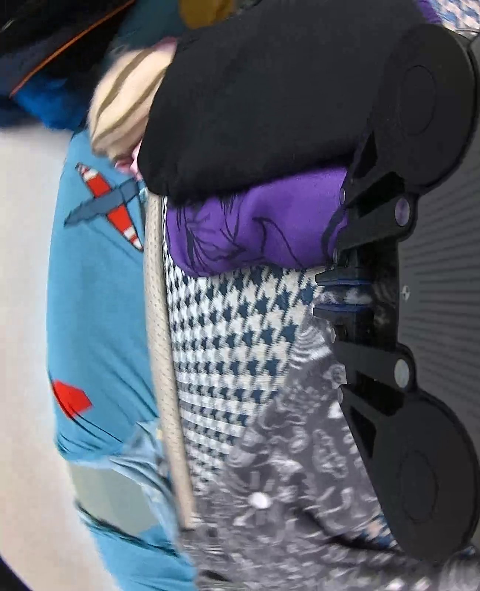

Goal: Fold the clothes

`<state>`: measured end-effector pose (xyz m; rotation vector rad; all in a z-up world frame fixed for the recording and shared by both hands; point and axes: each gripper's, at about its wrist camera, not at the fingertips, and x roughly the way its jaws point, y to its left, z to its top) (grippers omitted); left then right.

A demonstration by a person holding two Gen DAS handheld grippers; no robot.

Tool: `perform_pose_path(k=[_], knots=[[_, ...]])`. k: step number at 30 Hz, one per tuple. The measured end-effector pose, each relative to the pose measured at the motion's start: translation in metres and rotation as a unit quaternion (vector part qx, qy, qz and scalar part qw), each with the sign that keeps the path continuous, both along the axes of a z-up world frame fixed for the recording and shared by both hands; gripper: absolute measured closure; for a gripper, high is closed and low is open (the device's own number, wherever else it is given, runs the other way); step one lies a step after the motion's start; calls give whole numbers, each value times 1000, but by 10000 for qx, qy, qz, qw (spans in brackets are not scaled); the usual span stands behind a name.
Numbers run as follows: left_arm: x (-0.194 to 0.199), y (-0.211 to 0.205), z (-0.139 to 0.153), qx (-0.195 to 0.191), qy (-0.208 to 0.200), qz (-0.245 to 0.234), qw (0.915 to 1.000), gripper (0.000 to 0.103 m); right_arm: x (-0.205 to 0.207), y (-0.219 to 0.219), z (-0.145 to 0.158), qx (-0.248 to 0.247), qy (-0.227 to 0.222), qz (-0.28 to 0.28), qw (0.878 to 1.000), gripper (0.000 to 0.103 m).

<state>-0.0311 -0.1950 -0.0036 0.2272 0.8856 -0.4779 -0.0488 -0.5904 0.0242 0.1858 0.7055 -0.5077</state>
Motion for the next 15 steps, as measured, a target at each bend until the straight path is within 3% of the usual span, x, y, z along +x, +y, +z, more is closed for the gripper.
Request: perform_pose_path(k=[4,9,15], knots=[[-1,0,0,19,-24,-25,10000,2,-15,0,18,112,-402,-6,9991,89],[-3,-1,0,46,-45,-3,10000,2,-28,24,29,355,-570,961,9931,85],[-6,0,-1,54,-73,-20,10000,2,-32,60,33,283,-653,1976,9777,74]])
